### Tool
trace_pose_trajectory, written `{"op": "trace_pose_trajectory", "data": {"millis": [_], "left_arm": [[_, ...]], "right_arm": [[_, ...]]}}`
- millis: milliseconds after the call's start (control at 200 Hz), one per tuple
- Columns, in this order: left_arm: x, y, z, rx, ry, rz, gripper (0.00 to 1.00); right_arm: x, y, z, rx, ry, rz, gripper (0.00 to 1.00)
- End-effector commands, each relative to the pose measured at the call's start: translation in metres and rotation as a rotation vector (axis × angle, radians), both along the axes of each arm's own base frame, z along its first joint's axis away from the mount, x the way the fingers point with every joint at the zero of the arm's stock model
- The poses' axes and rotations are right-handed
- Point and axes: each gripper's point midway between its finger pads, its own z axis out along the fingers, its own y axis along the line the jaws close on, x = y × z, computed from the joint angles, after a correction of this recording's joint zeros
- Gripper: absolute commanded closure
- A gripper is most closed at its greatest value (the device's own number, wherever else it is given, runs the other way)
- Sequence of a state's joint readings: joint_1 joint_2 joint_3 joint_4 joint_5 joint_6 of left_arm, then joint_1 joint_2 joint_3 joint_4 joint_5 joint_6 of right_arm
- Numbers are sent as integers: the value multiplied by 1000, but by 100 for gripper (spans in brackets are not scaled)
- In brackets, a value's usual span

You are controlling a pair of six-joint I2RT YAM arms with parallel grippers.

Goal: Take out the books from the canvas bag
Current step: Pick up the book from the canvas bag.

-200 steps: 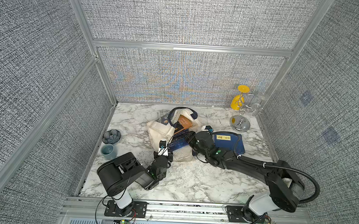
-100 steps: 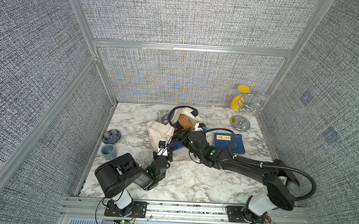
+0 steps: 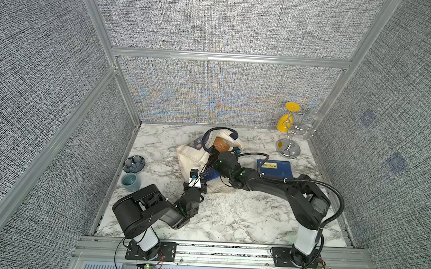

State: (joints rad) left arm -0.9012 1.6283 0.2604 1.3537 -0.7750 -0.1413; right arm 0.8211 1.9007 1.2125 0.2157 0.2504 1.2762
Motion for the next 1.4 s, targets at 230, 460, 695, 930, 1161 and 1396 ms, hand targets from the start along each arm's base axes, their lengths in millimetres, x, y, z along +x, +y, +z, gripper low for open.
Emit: {"op": "trace_pose_trajectory", "data": {"millis": [230, 460, 695, 930, 1161, 1396], "left_arm": [[1, -5, 8, -36, -25, -15, 100], [2, -6, 6, -30, -22, -18, 100], [1, -6, 8, -28, -25, -19, 100], [2, -7, 8, -23, -26, -24, 100], [2, -12, 15, -8, -44, -48, 100], [1, -21, 19, 7, -57, -94, 100]], "right_arm": [[19, -1, 17, -18, -73, 0, 57], [31, 3, 22, -14, -98, 17, 75], [38, 8, 42, 2, -179, 40, 77], [46, 14, 65, 35, -269, 66, 77], [60, 20, 51, 80, -260, 68, 63], [63, 18, 40, 82, -233, 44, 71]]}}
